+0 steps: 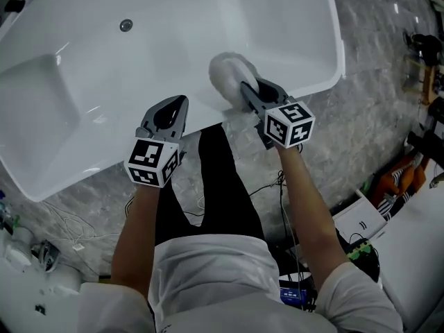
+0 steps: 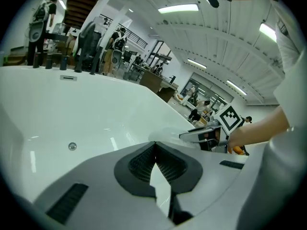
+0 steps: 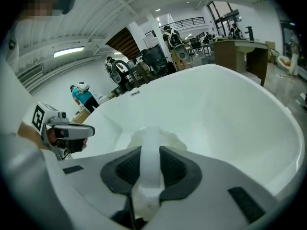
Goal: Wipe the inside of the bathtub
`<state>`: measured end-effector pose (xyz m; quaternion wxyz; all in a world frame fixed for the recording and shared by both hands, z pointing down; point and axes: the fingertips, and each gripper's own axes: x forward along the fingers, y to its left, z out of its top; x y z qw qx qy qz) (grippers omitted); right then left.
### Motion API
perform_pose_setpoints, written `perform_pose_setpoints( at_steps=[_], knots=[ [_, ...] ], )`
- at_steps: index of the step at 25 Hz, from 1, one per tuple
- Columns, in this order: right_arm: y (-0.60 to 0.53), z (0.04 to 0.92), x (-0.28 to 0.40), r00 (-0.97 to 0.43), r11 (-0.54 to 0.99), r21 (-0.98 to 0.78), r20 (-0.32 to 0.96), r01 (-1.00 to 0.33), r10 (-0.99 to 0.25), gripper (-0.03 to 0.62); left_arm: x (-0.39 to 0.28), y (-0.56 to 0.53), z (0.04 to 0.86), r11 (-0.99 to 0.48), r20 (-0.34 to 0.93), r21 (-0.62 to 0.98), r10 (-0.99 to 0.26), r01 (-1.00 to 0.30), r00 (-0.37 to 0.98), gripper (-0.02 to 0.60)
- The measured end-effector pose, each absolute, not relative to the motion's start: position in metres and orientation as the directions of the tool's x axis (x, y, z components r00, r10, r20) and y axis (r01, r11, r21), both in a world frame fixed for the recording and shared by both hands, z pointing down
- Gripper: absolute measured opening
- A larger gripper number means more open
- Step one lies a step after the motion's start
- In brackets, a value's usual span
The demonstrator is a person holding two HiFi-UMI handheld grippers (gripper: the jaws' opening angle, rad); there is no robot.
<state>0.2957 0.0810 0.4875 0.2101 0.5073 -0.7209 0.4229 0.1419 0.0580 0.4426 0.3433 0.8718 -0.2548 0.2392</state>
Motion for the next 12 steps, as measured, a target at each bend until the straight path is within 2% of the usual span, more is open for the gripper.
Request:
perform_pose_setpoints(
  at_steps=[12],
  knots=[
    [0.103, 0.507, 0.47, -0.288, 0.185, -0.227, 0.84, -0.956, -0.459, 0.101, 0.276, 0.071, 0.464, -0.701, 0.552, 0.517, -0.165, -0.491, 0.817, 0.011]
  ],
)
